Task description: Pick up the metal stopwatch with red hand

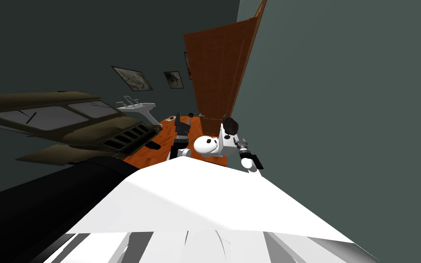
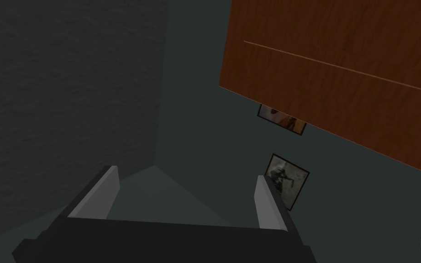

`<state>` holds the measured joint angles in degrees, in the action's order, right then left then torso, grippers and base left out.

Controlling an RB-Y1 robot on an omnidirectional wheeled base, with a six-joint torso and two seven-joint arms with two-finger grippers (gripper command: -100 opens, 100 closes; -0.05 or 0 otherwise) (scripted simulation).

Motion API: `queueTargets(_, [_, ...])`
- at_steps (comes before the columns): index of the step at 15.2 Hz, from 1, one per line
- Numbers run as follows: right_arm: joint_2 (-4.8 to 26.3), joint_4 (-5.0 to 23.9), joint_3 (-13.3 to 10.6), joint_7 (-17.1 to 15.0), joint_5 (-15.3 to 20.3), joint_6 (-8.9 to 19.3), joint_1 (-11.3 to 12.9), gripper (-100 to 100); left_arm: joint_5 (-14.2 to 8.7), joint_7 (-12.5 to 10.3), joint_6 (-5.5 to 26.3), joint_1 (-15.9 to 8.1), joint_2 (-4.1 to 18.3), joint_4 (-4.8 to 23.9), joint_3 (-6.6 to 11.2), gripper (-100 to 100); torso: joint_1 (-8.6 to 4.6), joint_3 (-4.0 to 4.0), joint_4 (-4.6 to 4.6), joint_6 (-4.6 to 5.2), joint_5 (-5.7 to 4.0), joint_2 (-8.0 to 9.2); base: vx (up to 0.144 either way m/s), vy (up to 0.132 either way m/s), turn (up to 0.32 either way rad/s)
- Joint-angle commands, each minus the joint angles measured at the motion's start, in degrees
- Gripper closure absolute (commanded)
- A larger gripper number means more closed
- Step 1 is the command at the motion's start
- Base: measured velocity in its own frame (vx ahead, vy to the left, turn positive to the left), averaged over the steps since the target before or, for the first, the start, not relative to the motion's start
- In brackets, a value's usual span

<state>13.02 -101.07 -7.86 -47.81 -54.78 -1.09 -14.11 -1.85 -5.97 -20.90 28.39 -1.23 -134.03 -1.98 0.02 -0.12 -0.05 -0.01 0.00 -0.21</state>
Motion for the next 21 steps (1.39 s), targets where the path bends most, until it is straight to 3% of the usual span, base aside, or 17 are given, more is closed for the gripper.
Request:
queueTargets(1, [-1.96,1.13,-0.30,-1.66,-2.33,1.41,0.75,-100,0.00,0.00,0.00,0.00,0.00,0.00,0.00,0,0.00,0.00,0.00,0.00,0.00,0.00,0.040,-0.003,-0.018])
queueTargets(6, [-8.35,3.18,-0.99,-4.81,-6.76,3.96,1.99,-100,0.00,0.00,0.00,0.00,0.00,0.00,0.00,0,0.01,0.02,0.01,0.00,0.00,0.04,0.036,0.000,-0.019])
queueTargets(9, [-10.65,3.52,-1.10,-5.32,-7.48,4.38,2.19,-100,0.00,0.00,0.00,0.00,0.00,0.00,0.00,0,0.01,0.05,0.02,0.00,0.00,0.08,0.019,0.001,-0.008])
queueTargets(11, [-14.12,3.94,-1.24,-5.96,-8.38,4.90,2.44,-100,0.00,0.00,0.00,0.00,0.00,0.00,0.00,0,0.02,0.07,0.03,0.00,0.00,0.13,0.014,-0.001,-0.008])
queueTargets(13, [-15.70,4.02,-1.26,-6.09,-8.56,5.00,2.49,-100,0.00,0.00,0.00,0.00,0.00,0.00,0.00,0,0.01,0.08,0.03,0.00,0.01,0.14,0.009,-0.001,-0.003])
queueTargets(14, [-14.23,4.14,-1.40,-5.96,-8.50,4.63,2.58,-100,0.00,0.00,0.00,-0.01,0.00,0.00,0.00,0,0.00,0.09,0.04,0.00,0.01,0.15,0.000,0.000,0.000])
queueTargets(15, [-14.60,3.66,-0.70,-6.13,-8.40,5.89,2.70,-100,0.00,0.00,0.00,-0.01,0.00,0.00,0.00,0,-0.02,0.10,0.04,0.01,0.00,0.17,0.083,0.024,-0.047])
queueTargets(16, [-14.42,4.01,-1.20,-6.08,-8.54,4.92,2.63,-100,0.00,0.00,0.00,0.00,0.00,0.00,0.00,0,0.03,0.02,0.02,0.02,0.01,0.01,0.077,0.024,-0.029])
queueTargets(17, [-14.44,3.94,-1.12,-6.09,-8.52,5.11,2.63,100,0.00,0.00,0.00,0.00,0.00,0.00,0.00,0,0.05,-0.02,-0.01,0.01,0.02,-0.05,0.023,0.008,-0.001])
queueTargets(21, [-14.39,3.98,-1.02,-6.09,-8.52,5.07,2.55,100,0.00,0.00,0.00,-0.01,0.00,0.00,0.00,0,0.07,0.10,0.07,-0.09,0.01,0.14,0.003,0.000,-0.007])
